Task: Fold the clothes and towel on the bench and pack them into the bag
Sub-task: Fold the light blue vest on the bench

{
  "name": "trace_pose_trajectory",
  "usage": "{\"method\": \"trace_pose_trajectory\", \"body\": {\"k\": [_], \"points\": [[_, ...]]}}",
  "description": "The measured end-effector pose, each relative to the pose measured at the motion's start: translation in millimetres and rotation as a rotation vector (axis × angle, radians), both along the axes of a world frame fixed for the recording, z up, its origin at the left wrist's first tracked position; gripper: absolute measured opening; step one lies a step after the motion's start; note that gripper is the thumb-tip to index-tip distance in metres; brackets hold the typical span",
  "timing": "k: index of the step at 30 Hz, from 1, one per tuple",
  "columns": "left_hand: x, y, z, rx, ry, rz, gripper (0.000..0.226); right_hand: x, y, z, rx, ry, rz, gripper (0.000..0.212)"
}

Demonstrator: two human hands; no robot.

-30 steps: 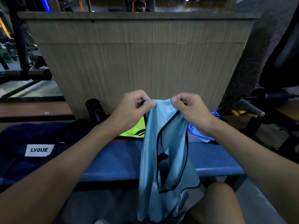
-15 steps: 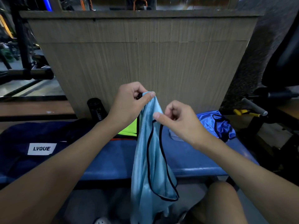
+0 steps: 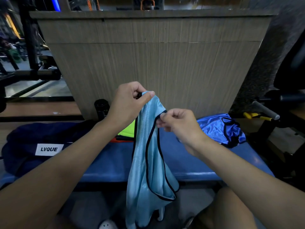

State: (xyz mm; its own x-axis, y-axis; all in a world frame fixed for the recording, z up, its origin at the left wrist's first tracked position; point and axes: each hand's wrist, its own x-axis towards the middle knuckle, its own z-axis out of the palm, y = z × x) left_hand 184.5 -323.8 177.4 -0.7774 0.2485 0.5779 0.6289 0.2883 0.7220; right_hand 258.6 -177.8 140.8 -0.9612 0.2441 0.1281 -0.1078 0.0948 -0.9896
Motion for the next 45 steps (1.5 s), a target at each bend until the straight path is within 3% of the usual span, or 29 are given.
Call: {"method": "trace_pose_trajectory", "body": {"k": [3, 5, 7, 9, 11, 21, 26, 29, 32, 34, 38, 41, 45], "points": [[-3.2, -8.4, -1.7, 0.011, -0.03, 0.019, 0.026, -3.8, 5.5, 5.6, -0.114, 0.064, -0.075, 0.025], [-3.9, -9.6, -1.4, 0.008, -0.036, 0.032, 0.026, -4.3, 7.1, 8.1, -0.158, 0.084, 0.006, 0.021], [-2.8, -7.4, 0.8, 0.002, -0.024, 0.025, 0.026, -1.9, 4.0, 4.5, -0.053, 0.073, 0.117, 0.014], [-1.0, -4.1, 3.7, -0.007, -0.017, 0.011, 0.025, -1.3, -1.4, -2.8, 0.106, 0.029, 0.128, 0.039], [-0.5, -3.0, 5.2, -0.021, -0.008, 0.012, 0.025, -2.6, -6.6, -5.5, 0.119, 0.04, 0.066, 0.044], [-14.5, -23.7, -6.3, 0.004, -0.13, 0.045, 0.015, -15.0, 15.6, 9.4, 0.008, 0.174, -0.031, 0.033], [-6.0, -21.5, -16.1, -0.1, -0.092, -0.062, 0.01, -14.6, 16.6, 18.6, -0.031, 0.175, -0.037, 0.024], [6.4, -20.9, -22.4, -0.242, -0.1, -0.223, 0.028, -13.2, 17.0, 20.9, -0.05, 0.17, -0.031, 0.022], [10.0, -20.0, -34.5, -0.315, -0.075, -0.179, 0.023, -14.3, 19.7, 20.3, -0.043, 0.171, -0.052, 0.019], [9.1, -19.3, -38.3, -0.238, -0.08, -0.114, 0.01, -15.4, 22.4, 18.8, -0.037, 0.172, -0.072, 0.018], [7.7, -16.4, -22.4, 0.018, -0.138, -0.091, 0.01, -12.4, 24.5, 14.0, -0.078, 0.142, -0.041, 0.018], [6.9, -12.7, -7.9, 0.073, -0.143, -0.07, 0.012, -3.8, 24.8, 3.3, -0.1, 0.075, 0.114, 0.042], [1.6, -13.5, -2.0, 0.158, -0.207, -0.077, 0.013, 3.3, 19.6, -19.0, 0.024, -0.023, 0.229, 0.067]]}}
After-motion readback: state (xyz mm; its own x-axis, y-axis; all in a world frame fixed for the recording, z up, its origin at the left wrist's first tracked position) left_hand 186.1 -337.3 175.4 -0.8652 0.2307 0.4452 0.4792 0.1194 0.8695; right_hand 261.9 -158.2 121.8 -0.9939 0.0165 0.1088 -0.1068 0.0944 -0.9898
